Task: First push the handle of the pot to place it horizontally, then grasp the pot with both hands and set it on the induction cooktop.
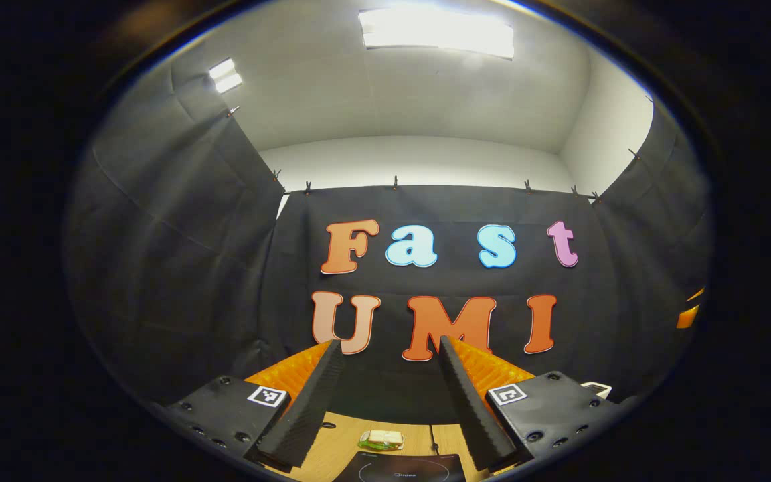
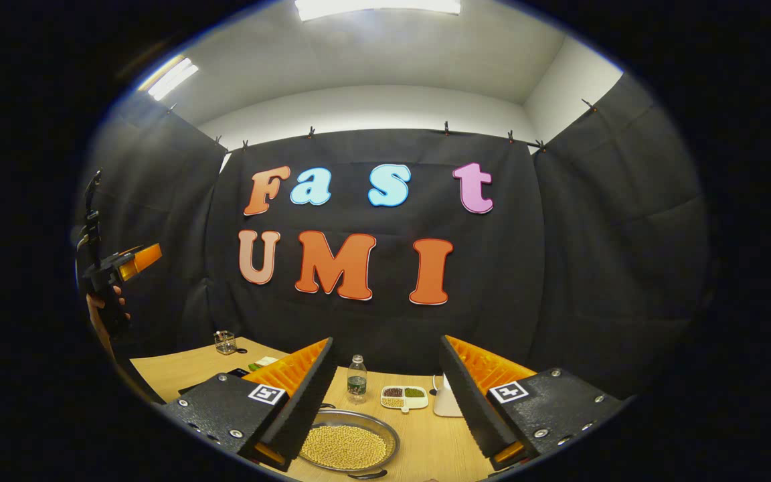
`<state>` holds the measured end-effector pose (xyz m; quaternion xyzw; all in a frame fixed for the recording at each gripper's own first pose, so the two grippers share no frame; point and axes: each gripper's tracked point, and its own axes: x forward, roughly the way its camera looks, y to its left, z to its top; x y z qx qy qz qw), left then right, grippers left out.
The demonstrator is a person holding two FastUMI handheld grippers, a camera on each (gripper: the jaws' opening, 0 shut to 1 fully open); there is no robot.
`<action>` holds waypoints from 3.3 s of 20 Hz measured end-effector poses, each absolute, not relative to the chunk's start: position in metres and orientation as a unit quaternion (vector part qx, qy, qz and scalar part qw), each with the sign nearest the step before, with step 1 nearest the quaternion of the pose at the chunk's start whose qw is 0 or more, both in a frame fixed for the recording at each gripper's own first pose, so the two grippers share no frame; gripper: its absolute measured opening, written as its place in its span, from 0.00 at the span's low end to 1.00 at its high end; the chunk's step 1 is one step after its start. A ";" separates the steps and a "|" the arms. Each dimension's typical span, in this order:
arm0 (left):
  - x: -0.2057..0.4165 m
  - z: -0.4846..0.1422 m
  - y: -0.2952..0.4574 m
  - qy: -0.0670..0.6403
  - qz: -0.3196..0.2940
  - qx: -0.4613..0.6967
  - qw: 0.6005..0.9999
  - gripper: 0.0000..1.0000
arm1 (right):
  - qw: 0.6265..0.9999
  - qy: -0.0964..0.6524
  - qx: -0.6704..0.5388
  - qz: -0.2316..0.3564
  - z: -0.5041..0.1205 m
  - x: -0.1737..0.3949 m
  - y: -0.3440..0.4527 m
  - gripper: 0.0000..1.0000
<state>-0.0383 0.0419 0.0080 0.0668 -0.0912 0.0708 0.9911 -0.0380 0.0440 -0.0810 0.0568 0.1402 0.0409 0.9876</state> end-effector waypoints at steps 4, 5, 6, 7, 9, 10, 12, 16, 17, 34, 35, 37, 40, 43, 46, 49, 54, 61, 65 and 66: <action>-0.040 0.005 0.044 -0.090 0.074 0.074 0.990 0.94 | 0.980 0.174 0.079 0.053 -0.104 -0.045 0.050 0.95; -0.042 0.004 0.047 -0.090 0.076 0.076 0.990 0.92 | 0.977 0.187 0.086 0.054 -0.113 -0.047 0.052 0.95; -0.043 0.003 0.048 -0.089 0.077 0.076 0.990 0.92 | 0.974 0.201 0.092 0.055 -0.122 -0.048 0.053 0.95; -0.043 0.004 0.050 -0.089 0.078 0.077 0.990 0.96 | 0.970 0.217 0.098 0.057 -0.131 -0.051 0.055 0.95; -0.043 0.005 0.053 -0.092 0.082 0.078 0.989 0.92 | 0.961 0.246 0.111 0.061 -0.148 -0.057 0.059 0.95; -0.043 0.007 0.056 -0.094 0.084 0.078 0.989 0.92 | 0.956 0.261 0.116 0.062 -0.156 -0.059 0.062 0.95; -0.044 0.006 0.058 -0.096 0.085 0.077 0.989 0.94 | 0.947 0.288 0.124 0.065 -0.172 -0.064 0.067 0.95; -0.045 0.002 0.060 -0.092 0.080 0.075 0.990 0.94 | 0.922 0.348 0.152 0.075 -0.202 -0.082 0.080 0.92; -0.044 0.002 0.062 -0.091 0.081 0.074 0.990 0.94 | 0.914 0.363 0.164 0.079 -0.209 -0.088 0.085 0.92; -0.033 -0.010 0.072 -0.075 0.090 0.073 0.991 0.96 | 0.804 0.528 0.253 0.105 -0.302 -0.157 0.130 0.48; -0.035 -0.007 0.072 -0.078 0.091 0.074 0.990 0.94 | 0.800 0.532 0.256 0.107 -0.305 -0.160 0.133 0.45; -0.039 -0.004 0.074 -0.084 0.093 0.076 0.989 0.94 | 0.792 0.541 0.260 0.111 -0.310 -0.166 0.139 0.39; -0.045 -0.001 0.074 -0.088 0.094 0.079 0.988 0.92 | 0.780 0.556 0.259 0.121 -0.320 -0.176 0.152 0.25; -0.050 0.001 0.077 -0.091 0.096 0.081 0.988 0.94 | 0.765 0.576 0.259 0.127 -0.333 -0.187 0.163 0.07; -0.056 0.000 0.088 -0.092 0.106 0.083 0.987 0.94 | 0.748 0.594 0.267 0.125 -0.347 -0.198 0.174 0.00; -0.063 0.002 0.104 -0.096 0.121 0.086 0.984 0.95 | 0.725 0.618 0.276 0.132 -0.362 -0.213 0.190 0.00; -0.071 0.002 0.120 -0.096 0.140 0.100 0.980 0.95 | 0.706 0.637 0.289 0.113 -0.381 -0.214 0.198 0.00; -0.056 -0.026 0.127 -0.061 0.135 0.077 0.986 0.94 | 0.671 0.672 0.295 0.106 -0.403 -0.228 0.208 0.00; -0.046 -0.051 0.132 -0.027 0.133 0.061 0.989 0.96 | 0.671 0.678 0.294 0.068 -0.426 -0.224 0.192 0.00; -0.044 -0.055 0.135 -0.019 0.137 0.063 0.988 0.96 | 0.672 0.678 0.293 0.060 -0.431 -0.221 0.187 0.00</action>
